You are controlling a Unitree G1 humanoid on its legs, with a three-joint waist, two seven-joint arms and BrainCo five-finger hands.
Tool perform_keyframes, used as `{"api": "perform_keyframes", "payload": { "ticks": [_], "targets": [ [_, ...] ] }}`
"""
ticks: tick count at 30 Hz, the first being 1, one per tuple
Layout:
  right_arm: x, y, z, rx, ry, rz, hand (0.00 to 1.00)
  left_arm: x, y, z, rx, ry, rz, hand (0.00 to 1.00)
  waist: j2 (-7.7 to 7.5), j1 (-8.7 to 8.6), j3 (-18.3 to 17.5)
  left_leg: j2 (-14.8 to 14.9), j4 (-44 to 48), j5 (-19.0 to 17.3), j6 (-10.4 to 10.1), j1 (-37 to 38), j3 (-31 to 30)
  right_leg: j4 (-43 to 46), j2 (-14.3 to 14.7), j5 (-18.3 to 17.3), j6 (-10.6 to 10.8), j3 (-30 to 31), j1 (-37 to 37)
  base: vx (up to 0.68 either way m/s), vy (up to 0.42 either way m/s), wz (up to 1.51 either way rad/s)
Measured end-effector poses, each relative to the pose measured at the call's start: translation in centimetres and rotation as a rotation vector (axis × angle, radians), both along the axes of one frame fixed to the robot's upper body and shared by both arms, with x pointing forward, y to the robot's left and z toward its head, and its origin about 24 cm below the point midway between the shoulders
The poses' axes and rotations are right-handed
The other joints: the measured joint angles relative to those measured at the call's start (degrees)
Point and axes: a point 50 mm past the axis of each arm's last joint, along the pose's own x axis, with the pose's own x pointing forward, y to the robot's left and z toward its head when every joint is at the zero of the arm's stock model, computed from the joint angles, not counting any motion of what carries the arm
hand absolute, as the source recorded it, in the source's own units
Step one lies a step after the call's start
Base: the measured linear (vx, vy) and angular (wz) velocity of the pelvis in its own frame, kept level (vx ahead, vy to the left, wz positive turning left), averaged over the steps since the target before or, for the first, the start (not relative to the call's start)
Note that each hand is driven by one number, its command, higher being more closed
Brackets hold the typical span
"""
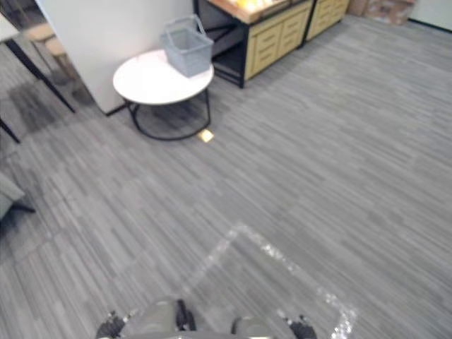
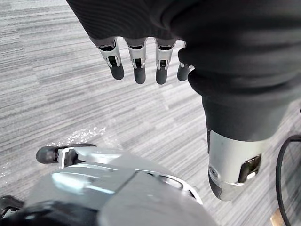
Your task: Pick vegetable in the basket
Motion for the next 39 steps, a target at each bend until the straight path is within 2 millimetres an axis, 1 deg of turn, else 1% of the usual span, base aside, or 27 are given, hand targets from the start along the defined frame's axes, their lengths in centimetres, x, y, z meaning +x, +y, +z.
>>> {"api": "perform_keyframes", "payload": {
  "ticks": [2, 4, 6, 7, 8, 9, 10, 11, 12, 14, 15, 16, 17, 19, 20, 21, 23, 25, 27, 29, 30, 32, 33, 35, 36, 37, 39],
  "targets": [
    [1.2, -0.1, 0.3, -0.008, -0.029, 0.009, 0.00, 0.0, 0.0, 0.0, -0.001, 0.001, -0.001, 0.00, 0.07, 0.07, 0.12, -0.69, -2.13, -1.77, -0.08, -2.76, -0.84, 0.14, -1.14, -0.86, 0.27, 0.31, 0.27, 0.19, 0.111, 0.02],
    [3.0, 0.4, 0.6, -0.007, -0.068, 0.057, 0.00, 0.0, -0.1, 0.0, -0.001, 0.000, -0.002, 0.00, -0.23, 1.12, 0.31, -1.82, -14.70, -0.65, -0.22, -3.87, -1.00, -0.26, -3.51, -1.64, 1.53, 1.12, 0.49, 0.22, 0.163, -0.17],
    [4.7, 0.5, 1.1, -0.024, -0.112, 0.116, 0.00, -0.4, -0.3, -0.1, -0.006, 0.010, 0.000, 0.00, 0.31, 1.50, 0.23, -2.67, -34.08, 5.50, -1.20, -3.37, -4.14, -1.57, -4.99, -3.10, 3.97, 2.28, 2.07, 0.32, 0.270, -0.21],
    [5.0, 0.5, 1.2, -0.027, -0.118, 0.130, 0.00, -0.6, -0.5, -0.2, -0.010, 0.014, 0.002, 0.00, 0.78, 1.67, 0.07, -2.46, -37.67, 6.33, -1.53, -3.31, -5.07, -2.15, -4.98, -3.44, 4.54, 2.67, 2.71, 0.46, 0.416, -0.37],
    [5.2, 0.6, 1.3, -0.034, -0.123, 0.149, 0.00, -0.8, -0.8, -0.3, -0.019, 0.022, 0.002, 0.00, 1.93, 2.50, 0.07, -1.35, -40.30, 6.80, -1.81, -3.55, -7.20, -3.24, -4.93, -4.39, 6.10, 3.64, 4.34, 0.45, 0.434, -0.44],
    [5.1, 0.9, 1.2, -0.027, -0.119, 0.148, 0.00, -1.0, -0.6, -0.3, -0.015, 0.030, 0.001, 0.00, 1.27, 3.33, -0.18, -2.28, -35.92, 11.74, -1.70, -3.93, -6.63, -3.94, -6.96, -5.46, 6.39, 4.53, 6.16, 0.47, 0.432, -0.49],
    [5.1, 1.3, 1.1, -0.015, -0.115, 0.152, 0.00, -1.1, -0.4, -0.2, -0.009, 0.031, 0.000, 0.00, 0.10, 3.73, -0.55, -3.36, -33.81, 11.77, -1.55, -4.52, -6.44, -3.54, -8.05, -5.55, 5.88, 5.43, 6.29, 0.49, 0.359, -0.29],
    [5.6, 2.0, 1.1, 0.002, -0.132, 0.161, 0.00, -0.9, 0.2, -0.1, 0.008, 0.030, -0.002, 0.00, -1.45, 3.29, -1.47, -5.23, -31.50, 9.37, 0.74, -5.67, -5.42, -2.32, -10.06, -3.51, 5.24, 7.16, 5.25, 0.40, 0.229, -0.12],
    [5.9, 2.1, 1.2, 0.007, -0.140, 0.168, 0.00, -0.8, 0.3, -0.1, 0.014, 0.028, 0.000, 0.00, -1.97, 3.04, -1.77, -6.02, -30.88, 8.65, 1.14, -5.75, -5.07, -0.98, -10.91, -2.11, 5.86, 8.09, 4.27, 0.61, 0.349, -0.06],
    [5.9, 1.9, 1.2, 0.010, -0.143, 0.163, 0.00, -0.6, 0.6, 0.0, 0.025, 0.025, 0.006, 0.00, -2.87, 3.32, -2.65, -7.92, -30.34, 6.18, 4.66, -3.42, -2.45, 5.25, -13.20, 3.79, 7.53, 12.34, 1.57, 0.60, 0.348, -0.20],
    [5.8, 1.8, 1.2, 0.009, -0.141, 0.156, 0.00, -0.6, 0.6, 0.0, 0.027, 0.026, 0.007, 0.00, -2.85, 3.44, -2.71, -8.33, -30.82, 5.59, 5.22, -2.07, -1.88, 7.34, -13.55, 5.64, 7.74, 13.43, 0.90, 0.48, 0.264, -0.33],
    [5.5, 1.6, 1.1, 0.005, -0.135, 0.154, 0.00, -0.6, 0.5, 0.0, 0.026, 0.027, 0.008, 0.00, -2.51, 3.48, -2.94, -8.76, -32.06, 4.25, 5.92, 0.71, -0.93, 12.65, -13.67, 10.20, 7.72, 15.58, -1.31, 0.45, 0.266, -0.34],
    [5.2, 1.6, 1.0, 0.006, -0.127, 0.154, 0.00, -0.5, 0.5, 0.1, 0.031, 0.022, 0.004, 0.00, -2.51, 3.29, -3.06, -9.37, -33.38, 2.47, 6.14, 3.68, -0.48, 20.37, -13.93, 15.77, 7.86, 16.42, -4.44, 0.44, 0.263, -0.28],
    [4.5, 1.8, 0.8, 0.010, -0.108, 0.156, 0.00, 0.0, 0.9, 0.3, 0.048, 0.007, -0.024, 0.00, -3.16, 2.70, -3.15, -10.72, -34.30, -0.08, 7.09, 7.91, -0.12, 34.52, -15.30, 21.45, 8.39, 16.08, -9.93, 0.41, 0.207, -0.09],
    [3.8, 1.8, 0.6, 0.004, -0.089, 0.168, 0.00, 0.7, 0.9, 0.5, 0.055, -0.008, -0.051, 0.00, -3.13, 2.38, -3.05, -11.28, -34.52, -1.83, 7.53, 11.00, -0.31, 45.14, -15.54, 19.45, 7.31, 14.52, -14.36, 0.39, 0.160, -0.04],
    [3.7, 1.6, 0.6, 0.002, -0.089, 0.159, 0.00, 0.9, 0.9, 0.6, 0.057, -0.018, -0.056, 0.00, -2.96, 2.23, -2.95, -11.47, -35.24, -2.35, 7.65, 12.91, -0.45, 48.78, -15.35, 17.54, 6.76, 13.31, -15.95, 0.42, 0.141, -0.03],
    [3.1, 0.9, 0.7, -0.017, -0.079, 0.147, 0.00, 1.7, 0.7, 0.7, 0.060, -0.042, -0.071, 0.00, -1.67, 0.84, -2.33, -11.71, -39.17, -3.80, 7.87, 21.38, -1.08, 54.18, -14.36, 7.10, 4.30, 5.45, -20.51, 0.43, 0.112, 0.04],
    [3.0, 1.0, 0.7, -0.017, -0.082, 0.146, 0.00, 2.5, 0.7, 1.0, 0.063, -0.066, -0.068, 0.00, -1.51, -0.52, -2.24, -11.10, -40.56, -4.96, 7.78, 24.72, -1.85, 48.86, -12.85, 2.37, 3.48, -0.41, -23.96, 0.35, 0.008, 0.21],
    [2.8, 0.8, 0.7, -0.018, -0.082, 0.131, 0.00, 3.9, 0.2, 1.2, 0.052, -0.108, -0.068, 0.00, -0.82, -0.82, -2.12, -9.55, -40.68, -6.22, 7.00, 26.08, -2.62, 36.62, -10.52, 2.11, 3.09, -4.25, -27.01, 0.41, -0.102, 0.34],
    [2.3, 0.8, 0.6, -0.017, -0.072, 0.115, 0.00, 4.7, -0.6, 1.3, 0.033, -0.132, -0.068, 0.00, -0.26, -1.00, -1.81, -7.98, -41.31, -7.14, 5.57, 27.74, -3.94, 21.94, -8.51, 3.79, 4.35, -4.74, -28.53, 0.38, -0.149, 0.40],
    [2.1, 0.7, 0.5, -0.013, -0.067, 0.090, 0.00, 4.9, -0.7, 1.4, 0.029, -0.137, -0.058, 0.00, -0.06, -1.55, -1.66, -6.59, -41.36, -8.13, 4.00, 29.19, -3.95, 8.91, -7.40, 8.37, 4.52, -3.02, -28.50, 0.38, -0.187, 0.40],
    [1.9, 1.0, 0.4, -0.007, -0.064, 0.069, 0.00, 4.4, -1.2, 1.1, 0.012, -0.126, -0.042, 0.00, -0.42, -1.75, -1.67, -5.56, -41.42, -9.89, 2.07, 31.65, -4.15, -0.92, -7.27, 12.64, 5.24, -0.34, -27.90, 0.56, -0.287, 0.29],
    [1.7, 1.0, 0.4, -0.007, -0.061, 0.064, 0.00, 3.7, -1.3, 0.9, 0.002, -0.110, -0.011, 0.00, -0.91, -1.74, -1.68, -4.78, -41.37, -11.59, 1.43, 33.92, -4.32, -1.07, -7.52, 16.19, 5.14, 0.20, -27.46, 0.66, -0.357, 0.11],
    [1.8, 0.7, 0.6, -0.016, -0.070, 0.064, 0.00, 2.7, -2.1, 0.3, -0.027, -0.075, 0.019, 0.00, 0.79, -1.80, -1.77, -2.66, -38.42, -11.79, 1.07, 35.18, -4.83, 5.51, -6.63, 18.74, 4.91, -0.95, -28.18, 0.50, -0.297, 0.07],
    [1.8, 0.5, 0.6, -0.019, -0.071, 0.060, 0.00, 2.5, -2.6, 0.2, -0.041, -0.067, 0.022, 0.00, 1.47, -1.84, -2.11, -1.69, -36.82, -11.27, 0.57, 34.85, -5.14, 6.77, -5.96, 18.23, 4.10, -1.19, -28.22, 0.54, -0.370, -0.05],
    [1.8, 0.0, 0.7, -0.033, -0.071, 0.059, 0.00, 2.2, -3.5, 0.0, -0.065, -0.060, 0.033, 0.00, 2.77, -1.63, -2.79, 0.26, -32.81, -9.37, -0.53, 33.39, -5.60, 7.68, -4.10, 16.34, 1.41, -1.65, -27.83, 0.64, -0.440, -0.20],
    [2.0, -0.2, 0.8, -0.037, -0.075, 0.065, 0.00, 2.3, -3.5, 0.0, -0.066, -0.061, 0.037, 0.00, 3.40, -1.34, -3.15, 2.35, -22.67, -4.27, -1.84, 29.22, -7.98, 7.07, -2.00, 14.01, 0.09, -2.30, -25.42, 0.57, -0.372, -0.17]
  ]
}}
